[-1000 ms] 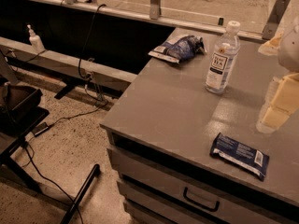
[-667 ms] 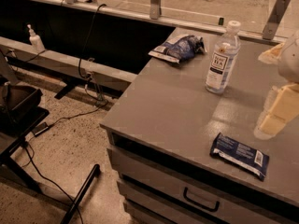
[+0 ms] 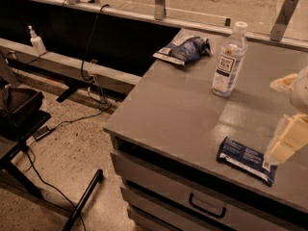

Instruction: Move rxbar chocolate near blue plastic bottle

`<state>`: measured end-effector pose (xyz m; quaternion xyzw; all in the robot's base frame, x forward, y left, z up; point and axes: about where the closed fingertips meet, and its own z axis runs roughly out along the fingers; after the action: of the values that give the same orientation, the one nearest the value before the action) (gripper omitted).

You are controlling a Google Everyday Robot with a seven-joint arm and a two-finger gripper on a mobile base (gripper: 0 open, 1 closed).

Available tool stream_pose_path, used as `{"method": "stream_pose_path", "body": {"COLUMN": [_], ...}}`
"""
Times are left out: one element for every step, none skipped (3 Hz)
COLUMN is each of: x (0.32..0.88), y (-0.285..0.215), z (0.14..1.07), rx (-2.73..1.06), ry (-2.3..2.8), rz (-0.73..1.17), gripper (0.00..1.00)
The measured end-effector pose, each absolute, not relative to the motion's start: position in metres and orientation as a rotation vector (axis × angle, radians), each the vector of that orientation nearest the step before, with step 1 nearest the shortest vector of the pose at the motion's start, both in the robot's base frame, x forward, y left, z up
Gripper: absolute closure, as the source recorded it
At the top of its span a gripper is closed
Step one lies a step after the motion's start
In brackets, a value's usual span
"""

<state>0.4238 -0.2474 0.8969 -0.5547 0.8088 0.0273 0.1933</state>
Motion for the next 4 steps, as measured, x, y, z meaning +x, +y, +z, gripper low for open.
{"method": "stream_pose_path", "body": {"x": [0.409,0.397,0.393,0.389], "y": [-0.258,-0.258,-0.248,-0.237], "z": [0.878,0.863,0.848,0.839], "rx": [-1.516,-1.496,-1.506,-1.523], "ry": [2.28,2.256,2.231,2.22], "rz": [0.105,0.095,0.104,0.116], "gripper": [0.0,0.0,0.0,0.14]}}
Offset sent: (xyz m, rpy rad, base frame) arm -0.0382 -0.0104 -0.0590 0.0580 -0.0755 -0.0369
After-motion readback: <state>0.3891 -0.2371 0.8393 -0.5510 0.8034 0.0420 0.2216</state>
